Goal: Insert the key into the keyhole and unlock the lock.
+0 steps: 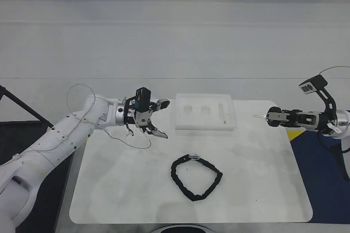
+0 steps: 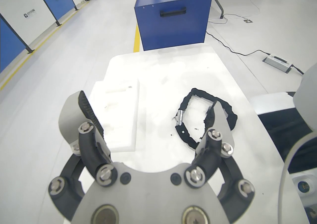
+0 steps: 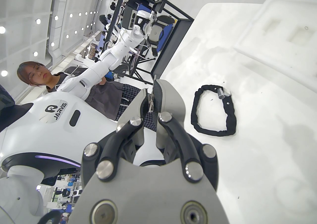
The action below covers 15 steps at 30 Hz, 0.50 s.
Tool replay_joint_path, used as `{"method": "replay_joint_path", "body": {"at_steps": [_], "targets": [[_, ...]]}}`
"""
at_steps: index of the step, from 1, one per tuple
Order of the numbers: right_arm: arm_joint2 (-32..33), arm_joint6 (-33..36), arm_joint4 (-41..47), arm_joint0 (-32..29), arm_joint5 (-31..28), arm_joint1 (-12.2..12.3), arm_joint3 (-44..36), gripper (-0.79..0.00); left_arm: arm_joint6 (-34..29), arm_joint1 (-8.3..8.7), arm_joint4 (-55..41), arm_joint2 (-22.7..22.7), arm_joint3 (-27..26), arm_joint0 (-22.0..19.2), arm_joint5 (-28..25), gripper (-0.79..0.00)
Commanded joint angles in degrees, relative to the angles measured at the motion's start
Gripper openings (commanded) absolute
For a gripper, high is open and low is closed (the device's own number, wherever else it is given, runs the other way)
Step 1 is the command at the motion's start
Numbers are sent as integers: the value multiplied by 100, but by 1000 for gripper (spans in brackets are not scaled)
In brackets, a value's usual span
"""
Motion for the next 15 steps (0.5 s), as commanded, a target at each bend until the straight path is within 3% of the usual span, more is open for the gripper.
{"method": "replay_joint_path", "body": {"at_steps": [1,11,15], "targets": [[0,0,0,0,0,0,0,-785,19,-154,276,158,136,-15,-18,0],[0,0,0,0,0,0,0,-785,419,-862,843,1199,962,-311,-18,0],[0,0,0,0,0,0,0,-785,419,-862,843,1199,962,-311,-18,0]]}}
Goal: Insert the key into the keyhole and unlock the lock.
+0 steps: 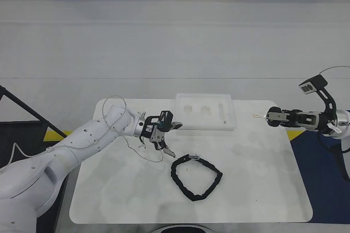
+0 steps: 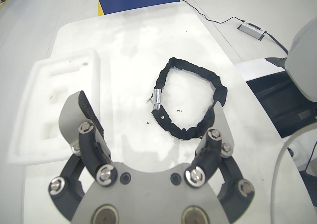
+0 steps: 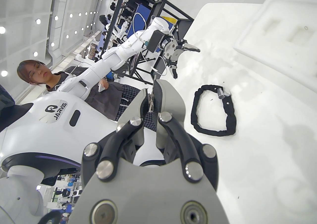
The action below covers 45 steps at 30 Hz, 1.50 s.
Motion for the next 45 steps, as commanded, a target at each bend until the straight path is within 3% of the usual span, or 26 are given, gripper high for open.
{"method": "replay_joint_path", "body": {"at_steps": [1,15,21,35,45], "targets": [[0,0,0,0,0,0,0,-785,-3,3,-4,-7,-4,3,0,0],[0,0,0,0,0,0,0,-785,-3,3,-4,-7,-4,3,0,0],[0,0,0,0,0,0,0,-785,-380,-75,-323,-111,-68,327,328,0],[0,0,0,0,0,0,0,-785,-506,-700,-26,-169,760,829,1319,0],[0,0,0,0,0,0,0,-785,-481,-1307,289,-70,1549,920,1286,0]]}}
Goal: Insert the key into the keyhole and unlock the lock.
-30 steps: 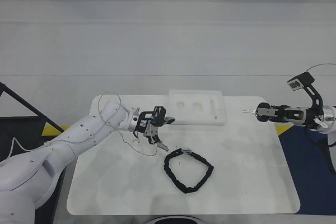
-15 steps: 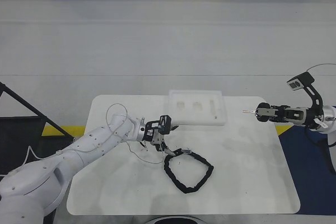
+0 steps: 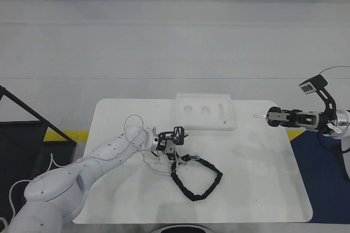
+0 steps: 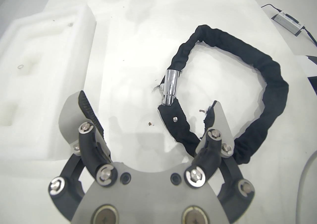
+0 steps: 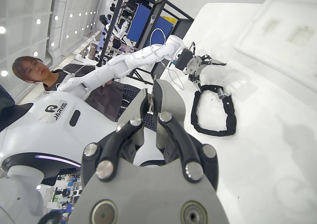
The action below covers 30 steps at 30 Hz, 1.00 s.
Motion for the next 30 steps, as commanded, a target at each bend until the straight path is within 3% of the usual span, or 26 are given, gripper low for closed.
{"method": "replay_joint_path", "body": {"at_steps": [1,6,12,14,26,29,30], "targets": [[0,0,0,0,0,0,0,-785,8,-113,42,16,135,24,10,0],[0,0,0,0,0,0,0,-785,61,-386,217,61,472,67,15,0],[0,0,0,0,0,0,0,-785,340,-605,511,67,794,112,117,-182],[0,0,0,0,0,0,0,-785,460,-652,627,67,888,137,141,-292],[0,0,0,0,0,0,0,-785,778,-870,1142,63,1252,169,295,-406],[0,0,0,0,0,0,0,-785,791,-916,1289,66,1270,176,373,-471],[0,0,0,0,0,0,0,-785,803,-929,1325,64,1279,180,408,-529]]}}
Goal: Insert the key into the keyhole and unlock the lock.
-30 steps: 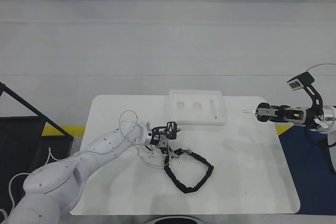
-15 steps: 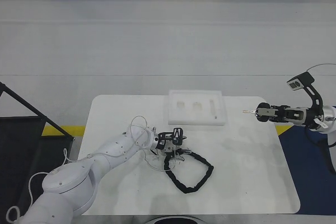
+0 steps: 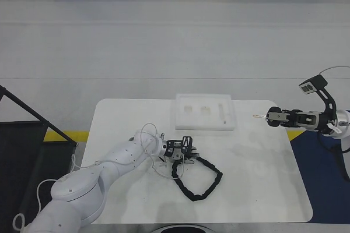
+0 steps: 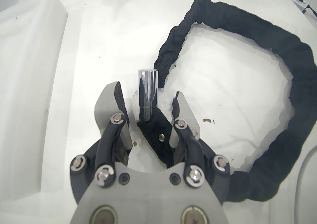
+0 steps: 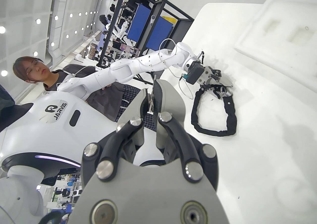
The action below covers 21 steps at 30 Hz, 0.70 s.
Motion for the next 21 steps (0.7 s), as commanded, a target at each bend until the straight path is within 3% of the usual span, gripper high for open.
{"method": "replay_joint_path", "body": {"at_steps": [1,2,11,21], "targets": [[0,0,0,0,0,0,0,-785,23,-19,59,-5,24,11,48,-662],[0,0,0,0,0,0,0,-785,37,-28,81,-12,39,15,67,-785],[0,0,0,0,0,0,0,-785,640,21,243,-183,50,-49,432,-785],[0,0,0,0,0,0,0,-785,1241,393,452,-497,-675,-254,194,-785]]}}
